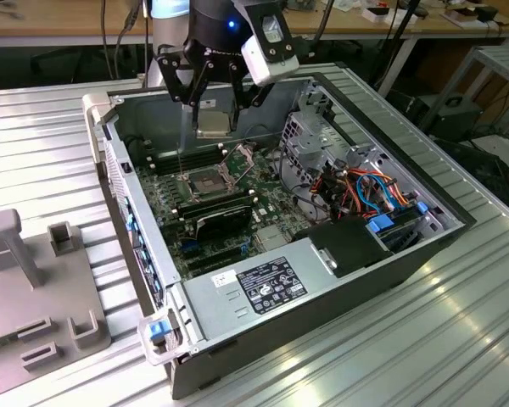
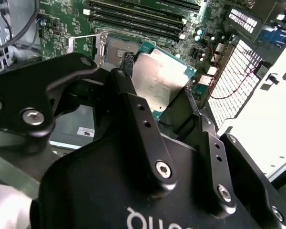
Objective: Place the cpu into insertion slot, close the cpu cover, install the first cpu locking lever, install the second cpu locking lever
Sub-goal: 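Place the cpu into insertion slot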
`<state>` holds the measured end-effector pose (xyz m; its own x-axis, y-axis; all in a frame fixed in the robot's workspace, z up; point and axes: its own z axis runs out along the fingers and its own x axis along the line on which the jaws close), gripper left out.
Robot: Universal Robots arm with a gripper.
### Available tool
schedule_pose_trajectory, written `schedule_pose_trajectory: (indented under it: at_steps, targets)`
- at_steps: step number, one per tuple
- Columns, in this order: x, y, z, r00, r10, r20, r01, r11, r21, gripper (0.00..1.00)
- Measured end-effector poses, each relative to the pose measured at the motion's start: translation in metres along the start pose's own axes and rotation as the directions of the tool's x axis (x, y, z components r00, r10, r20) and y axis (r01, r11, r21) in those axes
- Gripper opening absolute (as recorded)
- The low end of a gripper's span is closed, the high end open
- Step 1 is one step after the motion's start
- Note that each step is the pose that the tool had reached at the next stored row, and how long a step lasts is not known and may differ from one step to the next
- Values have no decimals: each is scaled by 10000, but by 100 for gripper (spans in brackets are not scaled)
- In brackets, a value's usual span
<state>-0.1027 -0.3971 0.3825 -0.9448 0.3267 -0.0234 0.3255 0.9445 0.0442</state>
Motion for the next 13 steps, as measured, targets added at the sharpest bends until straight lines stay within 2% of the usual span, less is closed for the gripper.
schedule_pose_trajectory:
  at_steps: [3,7,9,11,13]
  targets:
    - [-20,9,23,9993,384,17,-384,9993,9,55]
    - [-67,25,83,9955,949,42,-949,9955,22,55]
    - [-80,28,118,9916,1293,58,-1293,9916,28,55]
    - [-89,30,159,9855,1693,77,-1693,9856,33,55]
    - [-94,30,184,9809,1941,89,-1941,9810,37,55]
